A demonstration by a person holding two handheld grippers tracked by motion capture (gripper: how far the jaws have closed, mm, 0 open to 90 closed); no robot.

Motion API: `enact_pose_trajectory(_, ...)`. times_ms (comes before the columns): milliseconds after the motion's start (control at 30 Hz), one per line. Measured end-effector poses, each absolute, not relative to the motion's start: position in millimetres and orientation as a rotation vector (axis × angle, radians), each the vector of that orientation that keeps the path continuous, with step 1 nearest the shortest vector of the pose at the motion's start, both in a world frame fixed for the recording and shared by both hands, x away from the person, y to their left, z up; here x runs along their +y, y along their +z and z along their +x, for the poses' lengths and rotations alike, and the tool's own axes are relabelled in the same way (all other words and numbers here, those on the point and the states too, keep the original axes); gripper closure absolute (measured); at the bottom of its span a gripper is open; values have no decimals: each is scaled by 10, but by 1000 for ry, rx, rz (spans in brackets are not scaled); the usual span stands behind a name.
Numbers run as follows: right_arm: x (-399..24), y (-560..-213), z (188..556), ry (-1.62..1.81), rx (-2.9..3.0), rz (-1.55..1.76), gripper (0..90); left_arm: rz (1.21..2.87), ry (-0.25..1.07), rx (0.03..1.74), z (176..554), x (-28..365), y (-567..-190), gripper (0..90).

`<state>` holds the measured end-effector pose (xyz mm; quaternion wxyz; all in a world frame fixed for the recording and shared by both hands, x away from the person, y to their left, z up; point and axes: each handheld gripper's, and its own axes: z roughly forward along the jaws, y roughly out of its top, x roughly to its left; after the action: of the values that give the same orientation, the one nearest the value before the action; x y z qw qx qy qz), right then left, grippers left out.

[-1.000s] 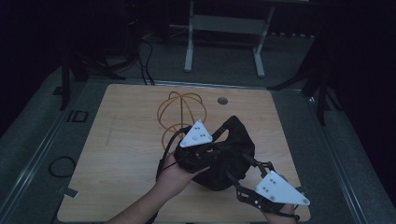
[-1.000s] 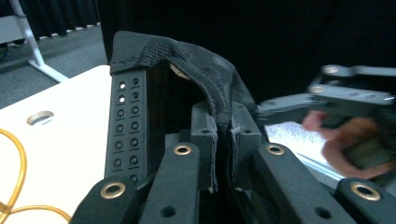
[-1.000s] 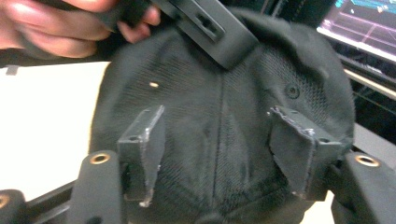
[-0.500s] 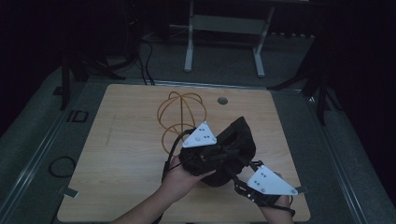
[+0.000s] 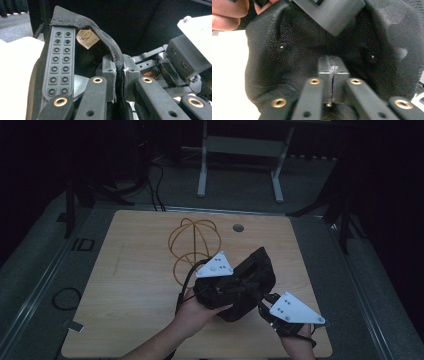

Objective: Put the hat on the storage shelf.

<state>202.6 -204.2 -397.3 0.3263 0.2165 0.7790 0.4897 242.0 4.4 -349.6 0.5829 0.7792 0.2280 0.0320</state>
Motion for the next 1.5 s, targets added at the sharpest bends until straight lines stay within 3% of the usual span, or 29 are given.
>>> enact_pose_trajectory(600,-2216,-3967,2007,1333,1990,616,900,1795,97,577,2465,67,-3536,842)
enact_pose_trajectory(633,-2233,-3966,2005,1330,1981,641,876,1794,103,579,2462,64,-3534,842)
enact_pose_trajectory(700,-2256,-3967,1994,1348,1960,666,672,1791,107,579,2458,63,-3527,842)
enact_pose_trajectory(800,-2298,-3988,1954,1349,1936,703,442,1781,112,584,2453,68,-3512,841)
enact_pose_trajectory(1067,-2435,-4006,1993,1335,1793,860,282,1762,127,586,2464,82,-3511,842)
enact_pose_trajectory(1200,-2437,-4034,2057,1414,1843,873,285,1753,96,551,2458,58,-3511,841)
enact_pose_trajectory(1233,-2421,-4039,2058,1428,1859,855,351,1751,92,547,2457,54,-3514,841)
enact_pose_trajectory(1333,-2359,-4047,2050,1407,1889,828,427,1747,81,547,2457,50,-3521,841)
enact_pose_trajectory(1400,-2354,-4048,2053,1410,1892,828,428,1739,64,543,2463,51,-3523,841)
enact_pose_trajectory(1500,-2324,-4050,2043,1407,1901,799,555,1737,76,540,2448,47,-3511,841)
